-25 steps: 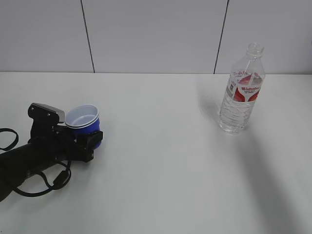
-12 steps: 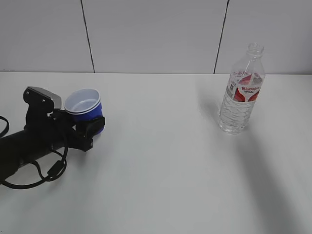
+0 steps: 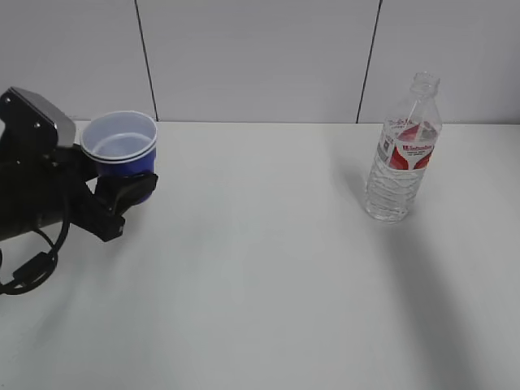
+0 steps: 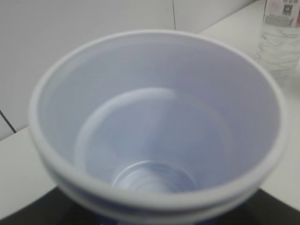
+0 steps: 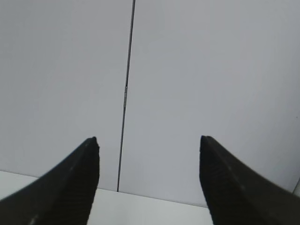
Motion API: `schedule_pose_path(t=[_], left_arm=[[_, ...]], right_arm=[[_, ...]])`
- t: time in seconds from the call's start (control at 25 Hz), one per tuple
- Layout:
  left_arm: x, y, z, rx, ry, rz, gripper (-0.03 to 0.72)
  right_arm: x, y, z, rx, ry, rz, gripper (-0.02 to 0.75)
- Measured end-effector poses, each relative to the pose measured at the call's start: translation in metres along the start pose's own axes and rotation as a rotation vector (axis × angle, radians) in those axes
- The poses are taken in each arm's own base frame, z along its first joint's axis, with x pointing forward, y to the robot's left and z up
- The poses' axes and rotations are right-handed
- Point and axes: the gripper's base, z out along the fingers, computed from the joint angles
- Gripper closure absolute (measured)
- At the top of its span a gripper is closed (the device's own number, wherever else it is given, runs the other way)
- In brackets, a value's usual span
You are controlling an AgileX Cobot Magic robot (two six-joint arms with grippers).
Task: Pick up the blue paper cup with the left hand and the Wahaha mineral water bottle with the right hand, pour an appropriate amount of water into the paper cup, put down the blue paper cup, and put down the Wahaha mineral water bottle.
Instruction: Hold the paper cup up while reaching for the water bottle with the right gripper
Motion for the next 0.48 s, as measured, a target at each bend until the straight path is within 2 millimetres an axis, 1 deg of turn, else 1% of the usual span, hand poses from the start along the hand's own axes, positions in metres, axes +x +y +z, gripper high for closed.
schedule_pose_path(t=[0.04, 0.12, 0.24, 0.32, 0.48], left_arm=[[-0.006, 0.000, -0.003, -0.007, -0.012, -0.005, 0.252], [-0.015, 0.001, -0.009, -0.017, -0.037, -0.024, 0.252], [-0.024, 0.001, -0.014, -0.023, -0.066, -0.040, 0.252], [-0.025, 0.001, -0.016, -0.026, -0.066, -0.042, 0.252], [-0.025, 0.001, -0.018, -0.025, -0.042, -0.032, 0.253]], right_arm=[[-0.002, 0.000, 0.004, -0.001, 0.002, 0.016, 0.235], [0.000, 0.001, 0.012, -0.009, 0.002, 0.074, 0.235], [0.004, 0.003, 0.022, -0.026, -0.020, 0.164, 0.235], [0.009, 0.005, 0.028, -0.032, -0.013, 0.188, 0.235], [0.025, 0.008, 0.041, -0.045, 0.040, 0.191, 0.235]])
